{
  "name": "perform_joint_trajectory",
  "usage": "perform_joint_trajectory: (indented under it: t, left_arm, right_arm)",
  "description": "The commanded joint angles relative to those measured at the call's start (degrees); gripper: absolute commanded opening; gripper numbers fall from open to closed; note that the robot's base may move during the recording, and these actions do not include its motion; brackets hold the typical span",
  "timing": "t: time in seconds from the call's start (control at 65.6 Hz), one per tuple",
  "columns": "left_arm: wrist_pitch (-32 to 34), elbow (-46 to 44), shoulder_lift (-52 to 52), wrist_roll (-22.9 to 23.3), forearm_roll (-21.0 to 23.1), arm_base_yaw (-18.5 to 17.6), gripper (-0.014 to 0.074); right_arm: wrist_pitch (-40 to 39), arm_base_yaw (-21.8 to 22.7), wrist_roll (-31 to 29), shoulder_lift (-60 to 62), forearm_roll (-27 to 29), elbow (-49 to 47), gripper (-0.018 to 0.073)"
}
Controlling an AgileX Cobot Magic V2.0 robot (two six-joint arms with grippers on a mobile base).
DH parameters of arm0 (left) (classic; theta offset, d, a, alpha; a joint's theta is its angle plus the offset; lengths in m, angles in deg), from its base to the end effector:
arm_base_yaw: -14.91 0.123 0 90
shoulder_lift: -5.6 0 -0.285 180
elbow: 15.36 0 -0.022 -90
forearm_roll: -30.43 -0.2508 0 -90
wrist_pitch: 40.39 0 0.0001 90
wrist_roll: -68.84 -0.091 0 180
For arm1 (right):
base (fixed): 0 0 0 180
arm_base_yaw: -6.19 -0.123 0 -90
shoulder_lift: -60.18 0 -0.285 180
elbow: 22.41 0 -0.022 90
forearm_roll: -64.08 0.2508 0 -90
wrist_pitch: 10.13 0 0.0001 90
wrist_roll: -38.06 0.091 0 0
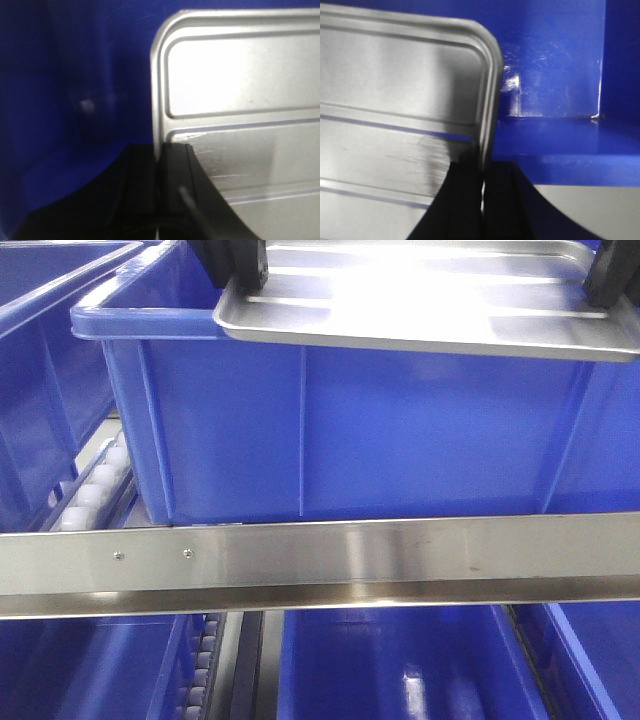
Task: Grab silver tray and place in blue box
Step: 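Lower the silver tray with both grippers into the blue bin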
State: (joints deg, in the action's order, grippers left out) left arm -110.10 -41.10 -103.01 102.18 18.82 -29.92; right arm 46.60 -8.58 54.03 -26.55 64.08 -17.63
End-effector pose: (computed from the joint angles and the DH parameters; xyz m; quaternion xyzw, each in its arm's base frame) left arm 0.2807 -0.2548 0.3670 0.1083 0.9605 -0.0707 0.2464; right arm 0.2735 0.0721 0.3455 0.0101 0.9618 0.0725 0.2638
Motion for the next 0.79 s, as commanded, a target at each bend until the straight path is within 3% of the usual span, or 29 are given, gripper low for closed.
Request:
perform_joint_trajectory:
  t: [0.0, 0.457, 0.778]
  left_arm:
    - [-2.67, -1.31, 2.66, -1.17, -2.52, -0.05, -0.0105]
    - [-2.55, -1.31, 2.66, -1.17, -2.52, -0.05, -0.0105]
    - [1.24, -4.0, 2.66, -1.62, -2.52, -0.05, -0.0105]
  right_arm:
    - [-3.02, 0.44, -0.93, 1.95, -1.85, -2.22, 0.0059]
    - [-3.26, 0.44, -0.93, 1.95, -1.85, -2.22, 0.0059]
    - [-2.09, 0.44, -1.41, 1.95, -1.95, -5.94, 0.0059]
